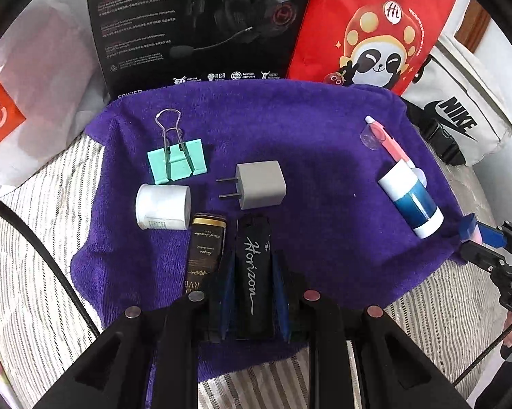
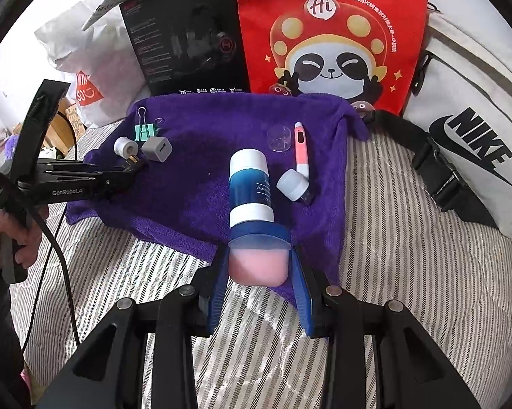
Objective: Organize rigid objects
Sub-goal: 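Lower the Horizon tube beside the black-gold tube and open the left tool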
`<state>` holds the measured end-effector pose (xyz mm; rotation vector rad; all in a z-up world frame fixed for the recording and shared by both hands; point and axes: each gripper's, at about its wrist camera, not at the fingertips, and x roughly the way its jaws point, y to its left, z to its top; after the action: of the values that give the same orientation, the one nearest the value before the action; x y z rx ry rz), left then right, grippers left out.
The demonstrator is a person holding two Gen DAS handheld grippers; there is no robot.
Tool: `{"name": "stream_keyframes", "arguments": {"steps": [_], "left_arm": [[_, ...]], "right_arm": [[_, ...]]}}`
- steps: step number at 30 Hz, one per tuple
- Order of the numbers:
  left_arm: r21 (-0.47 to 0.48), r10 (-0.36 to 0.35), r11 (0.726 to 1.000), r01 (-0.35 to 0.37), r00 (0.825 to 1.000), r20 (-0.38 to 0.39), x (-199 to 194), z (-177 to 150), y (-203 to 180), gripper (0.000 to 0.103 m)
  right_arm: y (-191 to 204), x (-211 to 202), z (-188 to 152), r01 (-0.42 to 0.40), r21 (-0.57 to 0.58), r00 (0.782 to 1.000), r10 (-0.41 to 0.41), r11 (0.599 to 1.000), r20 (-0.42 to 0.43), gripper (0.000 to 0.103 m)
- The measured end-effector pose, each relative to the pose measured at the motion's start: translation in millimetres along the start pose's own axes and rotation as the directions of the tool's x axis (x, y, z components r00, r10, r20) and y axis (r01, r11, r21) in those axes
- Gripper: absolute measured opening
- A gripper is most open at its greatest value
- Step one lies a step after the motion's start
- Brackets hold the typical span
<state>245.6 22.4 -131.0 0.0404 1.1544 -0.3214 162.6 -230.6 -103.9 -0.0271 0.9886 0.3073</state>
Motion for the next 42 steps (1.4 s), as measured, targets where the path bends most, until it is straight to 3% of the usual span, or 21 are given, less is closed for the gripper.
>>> {"name": "stream_keyframes", "arguments": {"steps": [15, 23, 28, 35, 42], "left_arm": [[0.038, 0.03, 0.999, -0.029, 0.999, -0.02, 11, 3, -10, 0.021], [0.016, 0.006, 1.0, -0.005, 0.999, -0.033, 4, -12, -9, 0.036], [-0.011, 0.01, 1.0, -0.01, 1.0, 0.002, -14, -22, 0, 0.045], [-0.016, 0.054, 0.998, -0.053, 0.998, 0.038, -44, -39, 10, 0.05], [-0.045, 0.081, 0.996, -0.078, 0.995, 0.056, -63, -59, 22, 0.054]], "right_arm": [[8, -1, 4, -0.006, -0.003, 1.0, 0.006, 1.0, 0.006, 0.036], [17, -5, 8, -0.004, -0.018, 1.0, 0.004, 1.0, 0.007, 0.036], [24, -7, 10, -0.006, -0.024, 1.0, 0.006, 1.0, 0.011, 0.036], [33, -7, 15, -0.008, -0.039, 1.0, 0.009, 0.999, 0.019, 0.036], [24, 18, 40, -0.028, -0.009, 1.0, 0.028, 1.0, 0.013, 0.036]]}}
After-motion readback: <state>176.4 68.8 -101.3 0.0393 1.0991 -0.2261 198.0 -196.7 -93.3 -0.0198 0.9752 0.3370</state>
